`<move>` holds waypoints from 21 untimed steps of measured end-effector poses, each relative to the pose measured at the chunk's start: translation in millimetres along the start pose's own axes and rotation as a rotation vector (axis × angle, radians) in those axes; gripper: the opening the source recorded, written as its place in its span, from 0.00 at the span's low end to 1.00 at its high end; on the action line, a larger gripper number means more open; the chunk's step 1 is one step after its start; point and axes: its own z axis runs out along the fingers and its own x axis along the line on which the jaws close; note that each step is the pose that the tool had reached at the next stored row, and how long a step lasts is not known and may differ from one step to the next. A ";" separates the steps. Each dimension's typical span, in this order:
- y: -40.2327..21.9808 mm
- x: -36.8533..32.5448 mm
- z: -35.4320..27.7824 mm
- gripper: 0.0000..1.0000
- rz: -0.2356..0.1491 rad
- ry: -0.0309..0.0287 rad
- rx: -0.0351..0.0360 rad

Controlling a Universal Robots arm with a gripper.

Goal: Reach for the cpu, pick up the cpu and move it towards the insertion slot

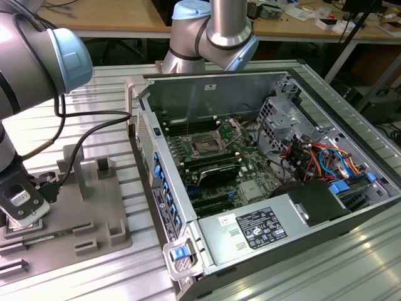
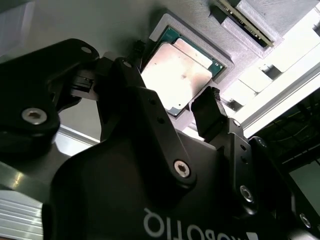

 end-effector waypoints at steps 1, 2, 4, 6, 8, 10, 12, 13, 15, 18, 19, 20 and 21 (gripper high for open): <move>0.0 0.0 0.0 0.66 0.000 0.0000 0.0000; 0.0 0.0 0.0 0.66 0.000 -0.0001 0.0000; 0.0 0.0 0.0 0.66 0.000 0.0000 0.0000; 0.0 0.0 0.0 0.66 0.000 0.0000 0.0000; 0.0 0.0 0.1 0.65 0.000 0.0000 0.0000; 0.0 0.0 0.1 0.58 0.000 0.0000 0.0000; 0.0 0.0 0.2 0.58 0.000 -0.0001 0.0000; 0.0 0.0 0.1 0.58 0.000 0.0000 0.0000; 0.0 0.0 0.2 0.56 0.000 0.0000 0.0002; 0.0 0.0 0.2 0.55 0.000 0.0000 0.0004; 0.0 -0.1 0.1 0.55 0.000 0.0000 0.0004; 0.0 -0.1 0.1 0.55 0.000 0.0000 0.0004; 0.0 0.0 0.1 0.55 0.000 0.0000 0.0004</move>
